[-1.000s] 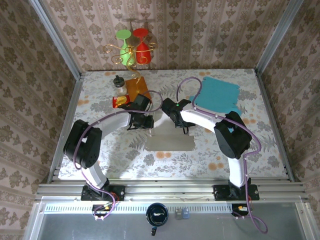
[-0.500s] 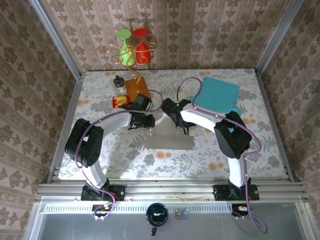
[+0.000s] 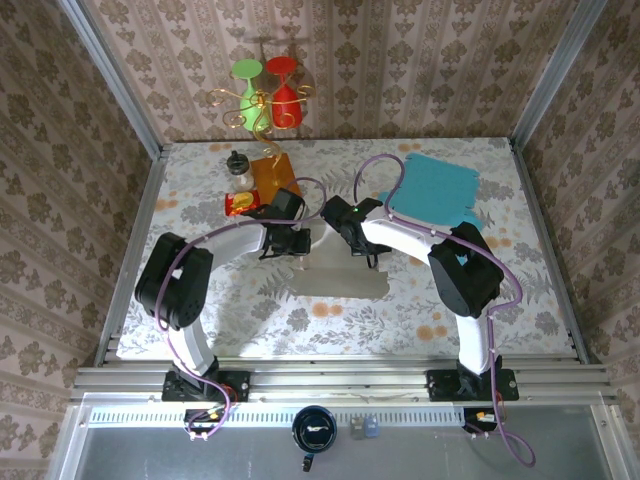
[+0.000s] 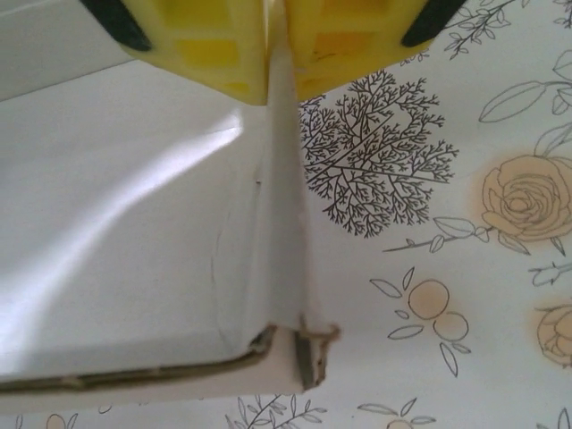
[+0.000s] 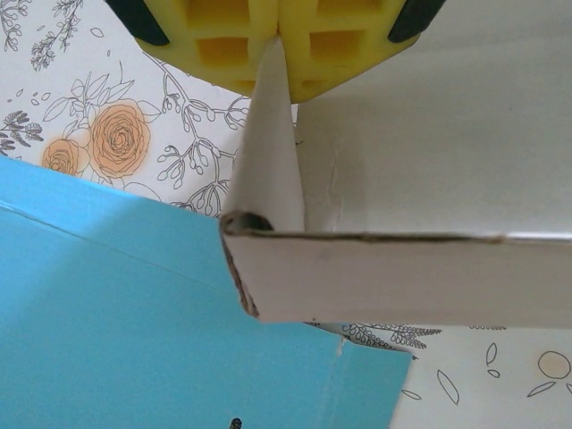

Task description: Fold the paper box

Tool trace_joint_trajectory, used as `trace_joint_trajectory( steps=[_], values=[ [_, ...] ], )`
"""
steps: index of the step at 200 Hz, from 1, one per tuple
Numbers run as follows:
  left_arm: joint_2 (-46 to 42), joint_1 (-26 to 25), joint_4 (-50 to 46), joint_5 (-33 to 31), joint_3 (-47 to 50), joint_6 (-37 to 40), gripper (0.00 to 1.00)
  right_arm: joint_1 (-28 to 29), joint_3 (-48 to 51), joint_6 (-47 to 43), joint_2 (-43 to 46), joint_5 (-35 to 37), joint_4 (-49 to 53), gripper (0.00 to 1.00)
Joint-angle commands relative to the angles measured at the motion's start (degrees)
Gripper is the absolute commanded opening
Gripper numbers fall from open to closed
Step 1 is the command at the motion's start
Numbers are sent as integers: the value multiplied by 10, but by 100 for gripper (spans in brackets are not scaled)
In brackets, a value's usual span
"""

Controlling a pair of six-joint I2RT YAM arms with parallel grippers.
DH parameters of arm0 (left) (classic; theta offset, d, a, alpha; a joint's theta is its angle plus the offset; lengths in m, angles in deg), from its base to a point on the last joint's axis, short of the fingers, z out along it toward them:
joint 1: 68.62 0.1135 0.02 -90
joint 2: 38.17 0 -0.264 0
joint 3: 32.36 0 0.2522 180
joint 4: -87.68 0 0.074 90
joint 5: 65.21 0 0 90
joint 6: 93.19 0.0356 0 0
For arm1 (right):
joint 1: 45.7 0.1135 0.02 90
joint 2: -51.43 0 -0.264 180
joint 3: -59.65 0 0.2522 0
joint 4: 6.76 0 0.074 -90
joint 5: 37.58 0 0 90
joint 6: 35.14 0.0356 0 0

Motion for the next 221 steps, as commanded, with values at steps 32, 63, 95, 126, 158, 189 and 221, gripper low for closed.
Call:
trace_joint_trajectory(
  steps=[32, 63, 95, 126, 158, 189, 221],
  values=[
    [17, -44, -97, -155, -48, -55, 7, 5, 7, 22, -7, 19, 23, 0],
    [25, -71, -131, -205, -62, -93, 9, 4, 27, 23, 2, 5, -1, 0],
    [46, -76, -160, -230, -78, -99, 7, 4, 37, 18, 7, -3, -15, 0],
    [60, -84, -188, -264, -95, -108, 9, 3, 45, 10, 12, -16, -30, 0],
    [71, -105, -207, -319, -103, -139, 7, 3, 48, 4, 11, -22, -36, 0],
    [77, -112, -204, -336, -93, -176, 0, 3, 50, -3, 11, -28, -42, 0],
    [88, -126, -188, -346, -95, -189, 0, 2, 55, -14, 10, -40, -50, 0]
  ],
)
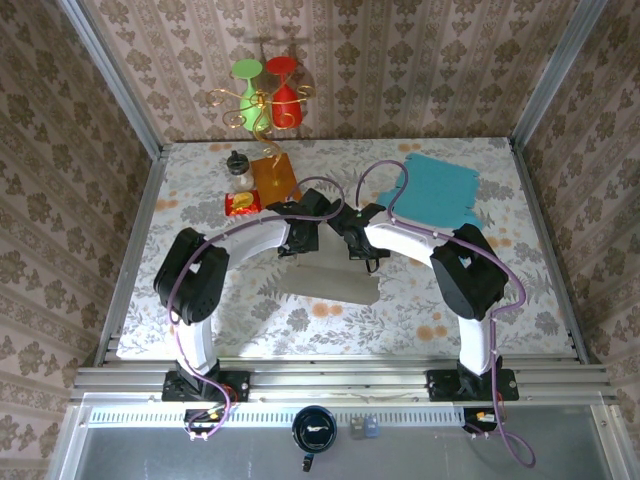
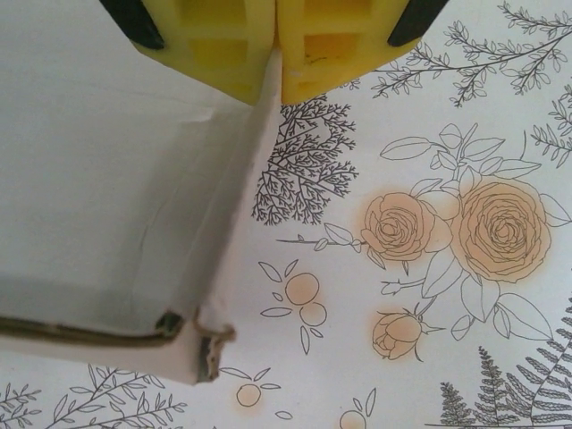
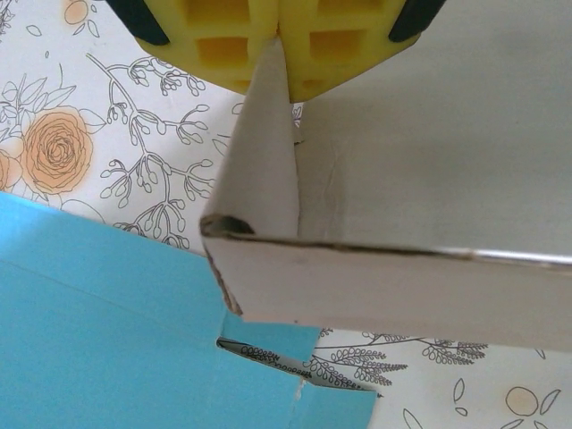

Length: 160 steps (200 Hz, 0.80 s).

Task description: Fold the paper box

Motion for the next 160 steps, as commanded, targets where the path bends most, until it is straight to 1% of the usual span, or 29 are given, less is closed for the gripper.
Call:
trace_joint_trajectory(
  steps=[1, 24, 37, 62, 81, 108, 136, 160],
  values=[
    [36, -45, -53, -115, 6, -40, 0, 0, 9, -20, -7, 9, 5, 0],
    [47, -58, -62, -124, -10, -44, 0, -3, 9, -25, -8, 0, 1, 0],
    [49, -60, -58, -118, -11, -44, 0, -5, 10, -27, -8, -3, 1, 0],
    [31, -58, -6, -87, 14, -23, 0, -8, 9, -29, -9, -5, 0, 0],
    [9, -49, 25, -73, 36, -6, 11, -10, 9, -31, -9, -6, 0, 0],
    [-3, -35, 48, -50, 51, 21, 17, -11, 8, -31, -8, -6, 0, 0],
    [2, -34, 48, -45, 47, 37, 16, -11, 3, -29, -9, -6, 2, 0],
    [4, -36, 44, -60, 48, 38, 2, -11, 0, -25, -9, -6, 5, 0]
  ],
)
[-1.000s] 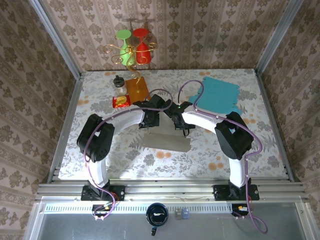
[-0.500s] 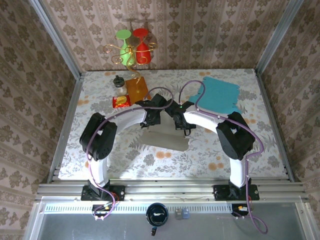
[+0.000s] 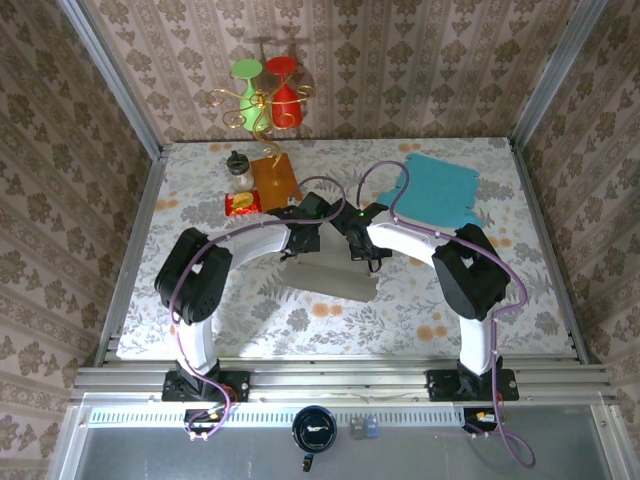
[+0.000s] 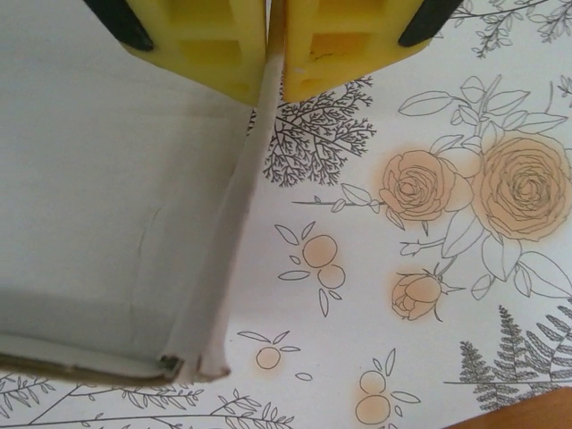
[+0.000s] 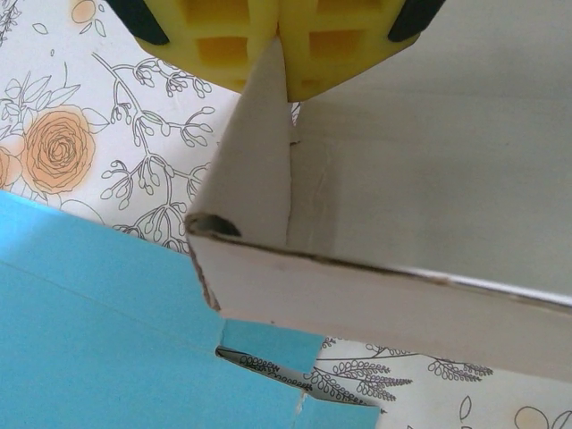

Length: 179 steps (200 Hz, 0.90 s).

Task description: Fold the paper box

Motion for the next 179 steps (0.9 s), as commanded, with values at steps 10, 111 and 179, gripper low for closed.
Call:
trace_joint_trajectory(
  steps=[10, 111, 179],
  values=[
    [6, -36, -38, -56, 13, 11, 1, -2, -5, -3, -13, 8, 6, 0],
    [-34, -50, -11, -51, 8, 42, 31, -11, 0, 25, -24, -3, 18, 0],
    [-103, -26, 4, 85, 34, 40, 53, -16, -17, 46, -37, -25, 42, 0]
  ],
)
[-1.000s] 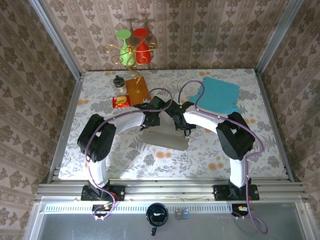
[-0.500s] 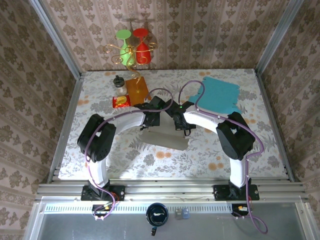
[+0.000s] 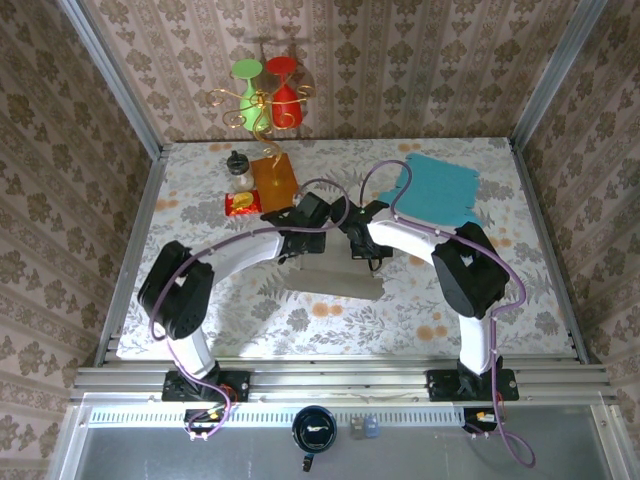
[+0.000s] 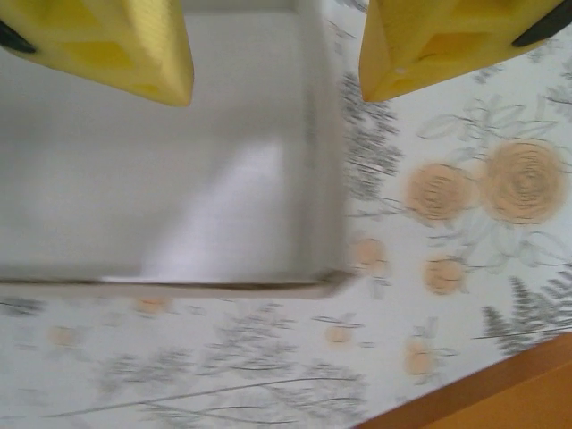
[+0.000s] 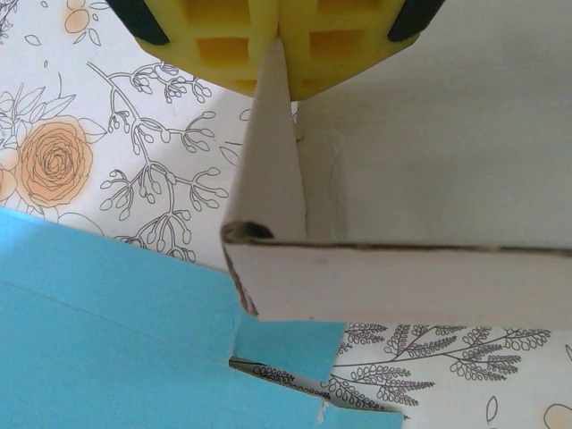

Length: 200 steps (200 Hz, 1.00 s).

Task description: Fold the paper box

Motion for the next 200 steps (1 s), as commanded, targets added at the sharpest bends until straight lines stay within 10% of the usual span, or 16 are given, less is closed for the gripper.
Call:
trace_joint_trajectory(
  steps=[1, 200],
  values=[
    [-20, 2, -8, 54, 9, -3, 53, -4, -7, 21, -30, -10, 28, 0],
    [-263, 232, -62, 135, 175, -21, 42, -44, -69, 429, -72, -291, 247, 0]
  ],
)
